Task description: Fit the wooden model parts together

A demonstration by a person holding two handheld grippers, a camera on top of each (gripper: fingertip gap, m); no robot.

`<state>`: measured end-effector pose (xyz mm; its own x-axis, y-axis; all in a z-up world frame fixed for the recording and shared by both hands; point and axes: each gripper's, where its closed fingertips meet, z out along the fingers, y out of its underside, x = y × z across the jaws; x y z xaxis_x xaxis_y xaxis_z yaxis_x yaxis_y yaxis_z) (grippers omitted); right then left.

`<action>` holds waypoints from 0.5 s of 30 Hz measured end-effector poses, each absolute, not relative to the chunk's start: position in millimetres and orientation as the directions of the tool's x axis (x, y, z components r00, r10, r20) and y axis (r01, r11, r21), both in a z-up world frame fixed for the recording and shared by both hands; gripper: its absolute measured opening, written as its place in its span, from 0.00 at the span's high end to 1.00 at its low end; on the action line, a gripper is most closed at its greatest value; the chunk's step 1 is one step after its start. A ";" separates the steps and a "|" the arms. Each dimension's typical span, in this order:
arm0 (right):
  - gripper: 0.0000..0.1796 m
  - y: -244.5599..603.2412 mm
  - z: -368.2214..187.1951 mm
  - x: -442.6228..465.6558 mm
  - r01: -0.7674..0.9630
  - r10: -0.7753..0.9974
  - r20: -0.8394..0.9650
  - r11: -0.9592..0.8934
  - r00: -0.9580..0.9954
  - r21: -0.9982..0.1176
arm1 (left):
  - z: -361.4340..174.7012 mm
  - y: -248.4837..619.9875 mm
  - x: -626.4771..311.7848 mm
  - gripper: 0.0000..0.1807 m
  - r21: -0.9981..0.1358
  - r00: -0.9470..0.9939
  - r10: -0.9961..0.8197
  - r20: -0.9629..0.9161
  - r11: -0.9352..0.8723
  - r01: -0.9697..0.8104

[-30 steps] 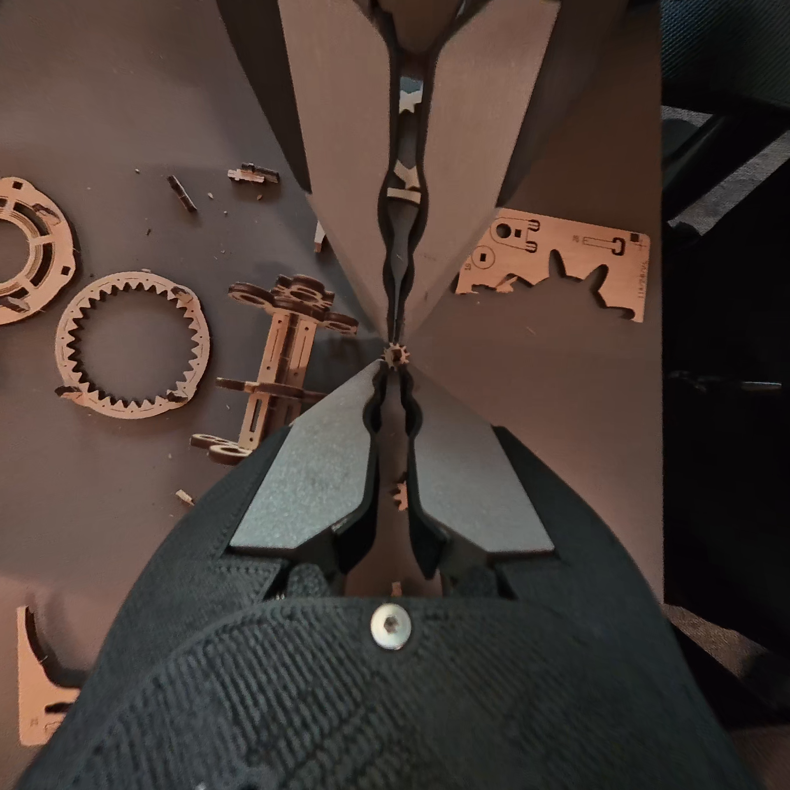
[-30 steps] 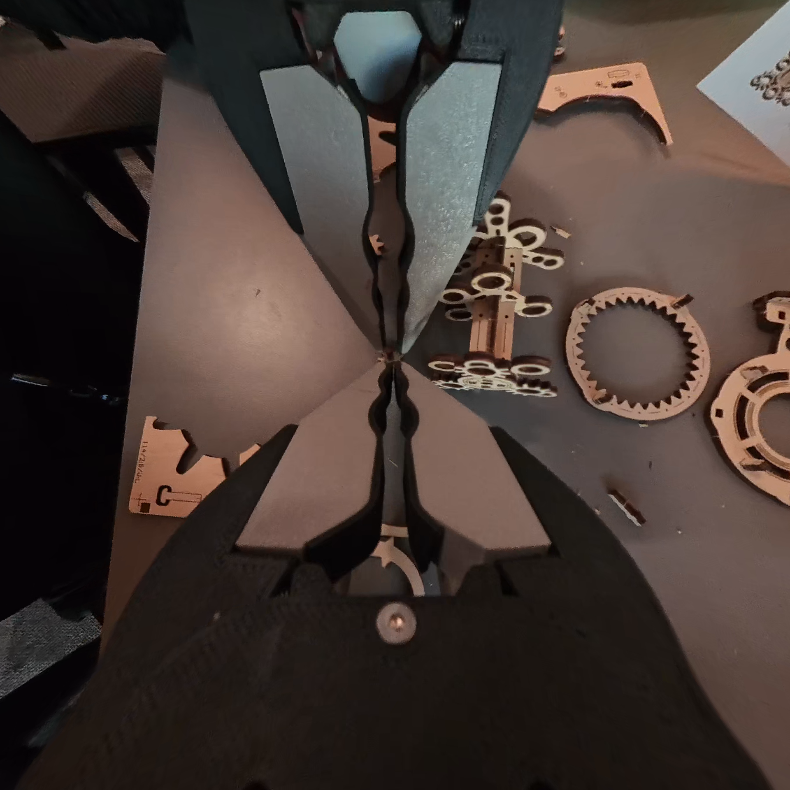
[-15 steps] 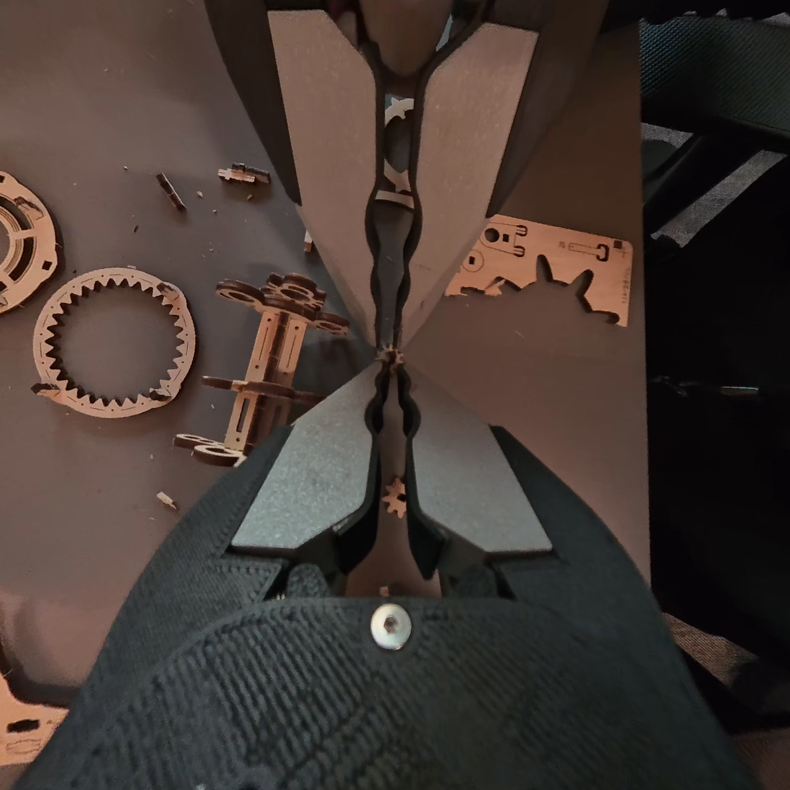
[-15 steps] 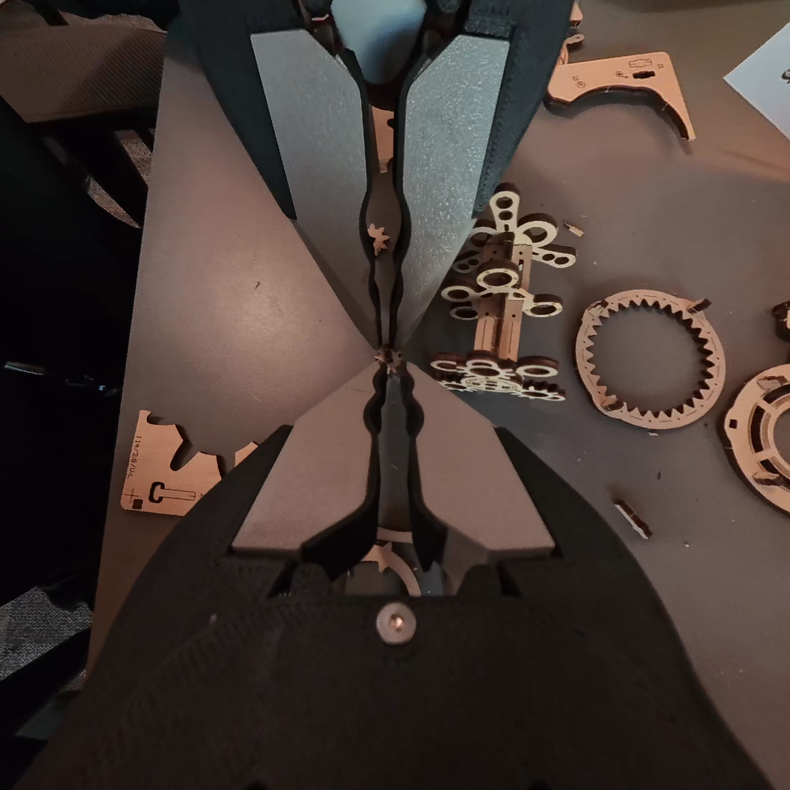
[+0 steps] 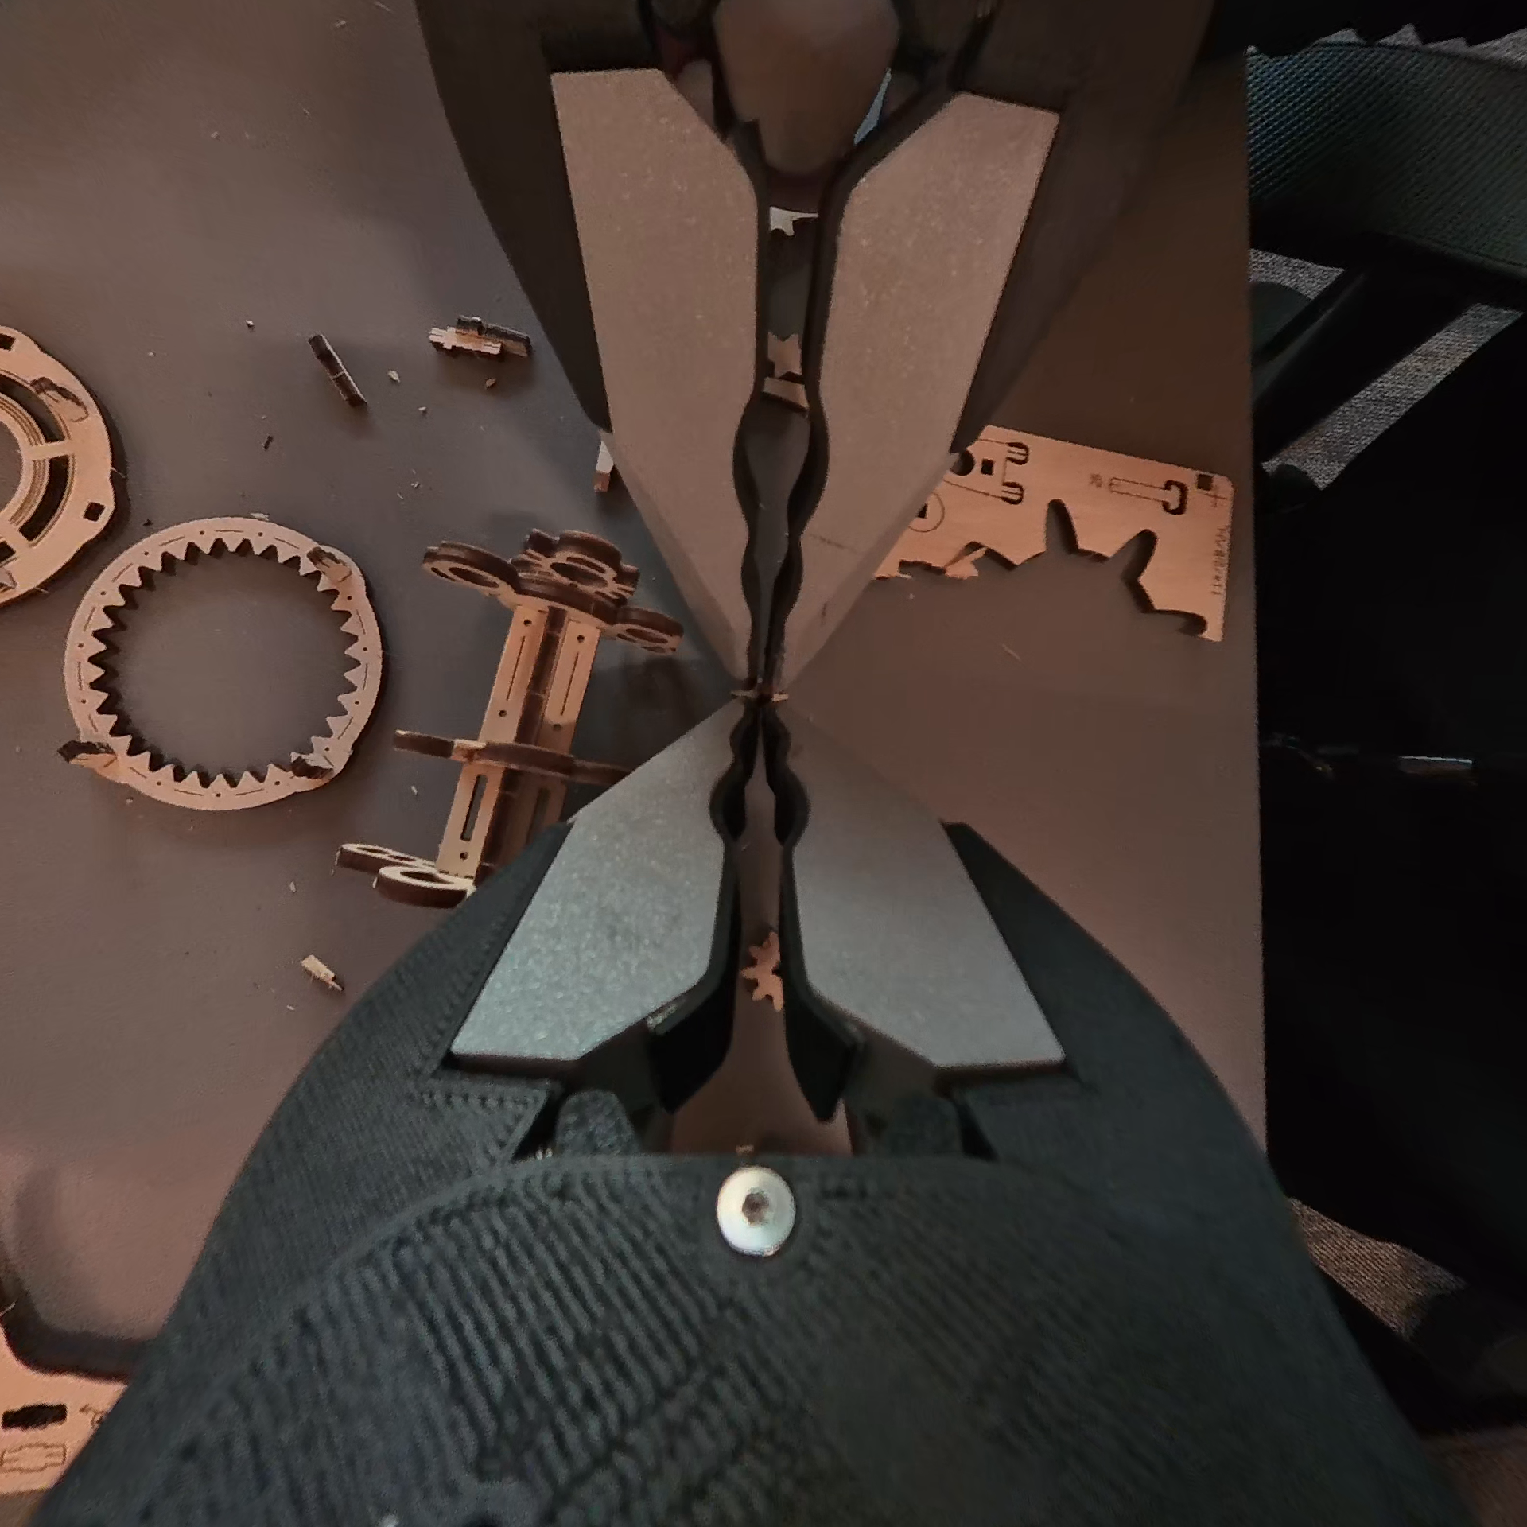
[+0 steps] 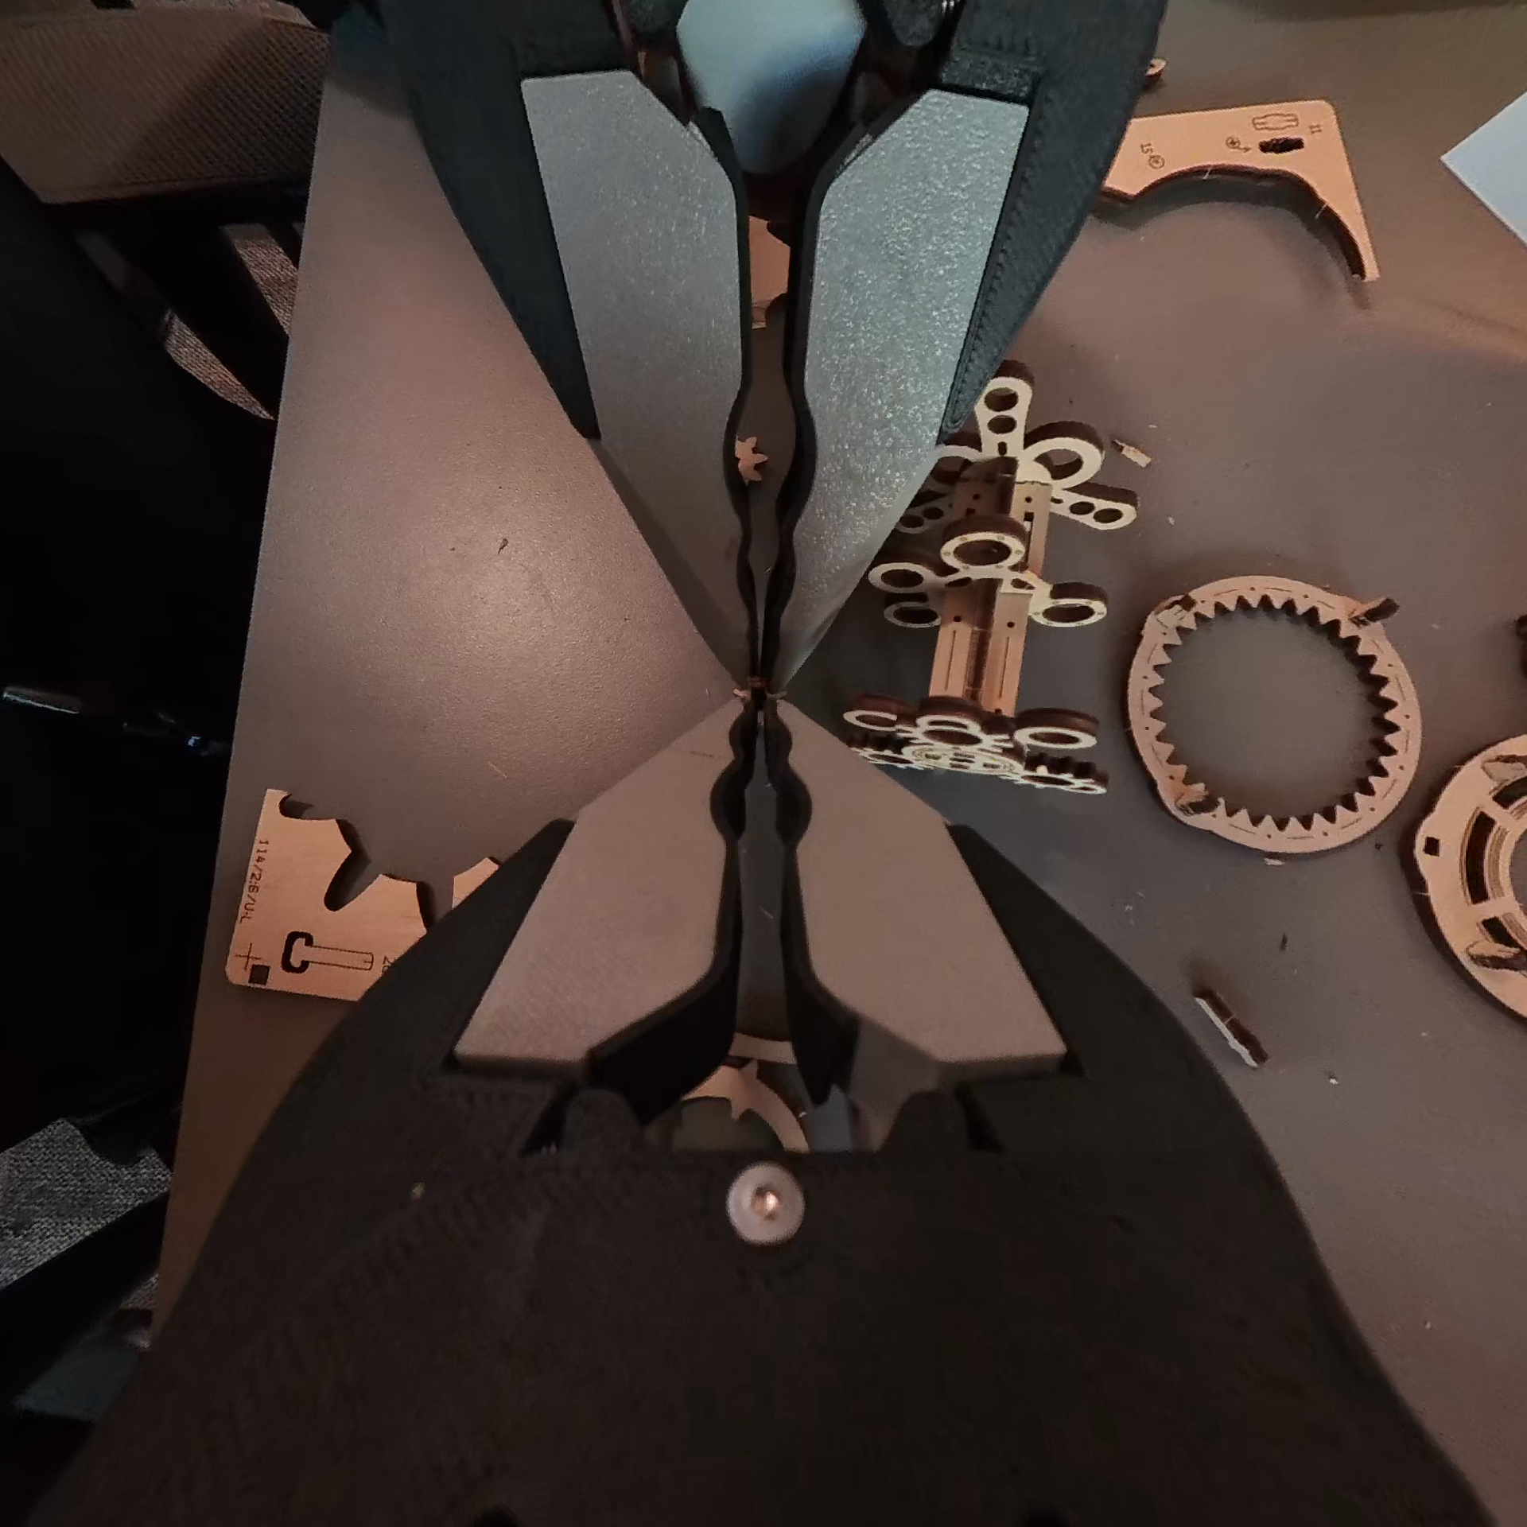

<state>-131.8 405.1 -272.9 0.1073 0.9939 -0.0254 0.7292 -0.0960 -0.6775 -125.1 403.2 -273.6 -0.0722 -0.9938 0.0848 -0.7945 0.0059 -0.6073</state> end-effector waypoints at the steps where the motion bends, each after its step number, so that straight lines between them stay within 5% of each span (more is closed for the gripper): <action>1: 1.00 405.1 -273.1 -131.8 0.731 0.994 -0.026 -0.096 0.107 -0.675 | -273.6 403.2 -125.0 1.00 -0.606 -0.075 -0.994 0.084 0.008 -0.795; 15: 1.00 405.4 -275.4 -131.8 0.774 0.996 -0.062 -0.094 0.070 -0.627 | -274.1 403.3 -124.7 1.00 -0.501 -0.112 -0.990 0.084 0.055 -0.863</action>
